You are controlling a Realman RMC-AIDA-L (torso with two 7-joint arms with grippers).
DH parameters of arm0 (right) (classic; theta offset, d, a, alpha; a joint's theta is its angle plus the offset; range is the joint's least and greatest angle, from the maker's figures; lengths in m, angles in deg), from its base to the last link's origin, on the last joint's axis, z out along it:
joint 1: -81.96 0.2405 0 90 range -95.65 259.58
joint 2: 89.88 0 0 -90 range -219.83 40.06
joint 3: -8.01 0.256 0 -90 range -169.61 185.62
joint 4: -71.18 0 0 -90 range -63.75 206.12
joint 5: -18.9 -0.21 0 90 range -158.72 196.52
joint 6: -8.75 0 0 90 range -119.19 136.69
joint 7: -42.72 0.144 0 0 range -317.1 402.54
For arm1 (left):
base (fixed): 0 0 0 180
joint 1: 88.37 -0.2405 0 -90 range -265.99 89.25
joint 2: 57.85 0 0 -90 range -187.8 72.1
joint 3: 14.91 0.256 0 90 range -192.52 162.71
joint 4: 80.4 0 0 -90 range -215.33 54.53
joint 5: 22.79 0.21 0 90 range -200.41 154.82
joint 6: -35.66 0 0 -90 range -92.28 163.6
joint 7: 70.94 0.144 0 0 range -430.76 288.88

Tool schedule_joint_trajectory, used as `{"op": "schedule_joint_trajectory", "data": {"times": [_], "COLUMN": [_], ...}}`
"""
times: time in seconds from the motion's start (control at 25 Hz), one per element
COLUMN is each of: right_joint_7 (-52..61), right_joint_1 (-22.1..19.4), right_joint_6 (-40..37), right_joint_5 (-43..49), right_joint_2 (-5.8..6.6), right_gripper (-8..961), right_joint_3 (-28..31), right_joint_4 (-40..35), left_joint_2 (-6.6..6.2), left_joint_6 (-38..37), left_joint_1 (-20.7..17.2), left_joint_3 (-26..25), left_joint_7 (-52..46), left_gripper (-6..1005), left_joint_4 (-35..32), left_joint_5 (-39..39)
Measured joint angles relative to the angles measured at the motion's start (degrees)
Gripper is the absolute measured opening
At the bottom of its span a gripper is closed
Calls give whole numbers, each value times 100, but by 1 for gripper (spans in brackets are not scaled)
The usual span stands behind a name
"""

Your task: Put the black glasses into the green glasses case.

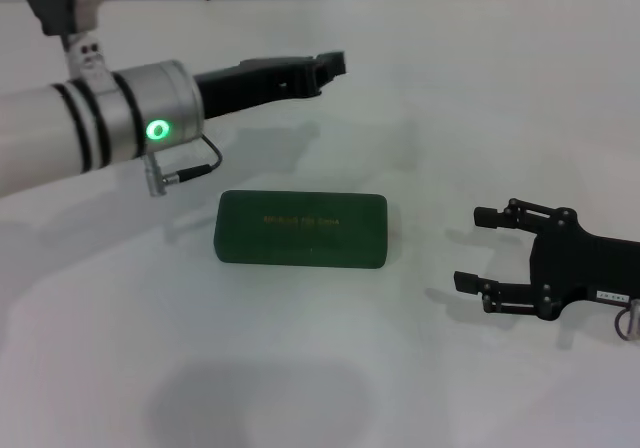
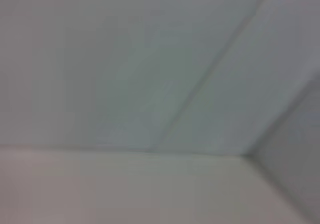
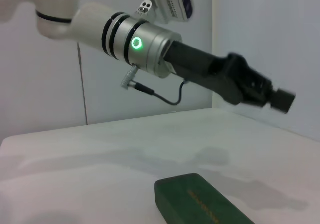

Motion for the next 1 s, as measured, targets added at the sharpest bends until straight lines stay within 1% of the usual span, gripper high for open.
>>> {"op": "schedule_joint_trajectory", "data": {"times": [0.04, 0.12, 0.16, 0.2, 0.24, 0.28, 0.36, 0.52, 0.64, 0.8, 0.92, 1.0], "right_joint_7": [-2, -16, -20, -27, -34, -38, -63, -170, -184, -186, -189, -200], "right_joint_1": [2, 8, 10, 12, 13, 14, 14, 10, -22, -44, -59, -67], "right_joint_6": [0, 1, 4, 14, 27, 34, 42, 43, 13, -124, -237, -283], "right_joint_5": [0, 0, 0, 0, 0, 0, 0, 0, -34, -70, -72, -73], "right_joint_2": [0, 0, 0, 0, 0, 0, 0, 0, 0, 4, 6, 8], "right_gripper": [806, 806, 806, 806, 806, 806, 806, 806, 806, 806, 806, 806], "right_joint_3": [0, -1, 0, -1, -1, -1, -1, 6, 13, 18, 25, 27], "right_joint_4": [0, -4, -7, -10, -12, -13, -16, -37, -92, -127, -130, -123], "left_joint_2": [1, 1, -26, -22, -15, -4, 6, 8, 15, -12, -27, -30], "left_joint_6": [-505, -505, -1331, -1656, -1818, -1911, -1918, -1792, -1860, -1987, -2159, -2281], "left_joint_1": [116, 116, 308, 341, 342, 316, 208, -158, -498, -944, -1323, -1574], "left_joint_3": [-307, -307, -835, -1077, -1219, -1321, -1423, -1619, -1797, -1816, -1822, -1825], "left_joint_7": [761, 761, 2234, 3159, 3755, 4401, 5362, 6611, 6797, 6536, 6567, 6598], "left_gripper": [-2, -2, -2, 6, 14, 22, 38, 70, 95, 127, 151, 259], "left_joint_4": [466, 466, 1451, 1847, 2060, 2248, 2522, 2714, 2572, 2228, 2034, 1944], "left_joint_5": [-459, -459, -1092, -1210, -1243, -1263, -1271, -1267, -1287, -1254, -1202, -1164]}}
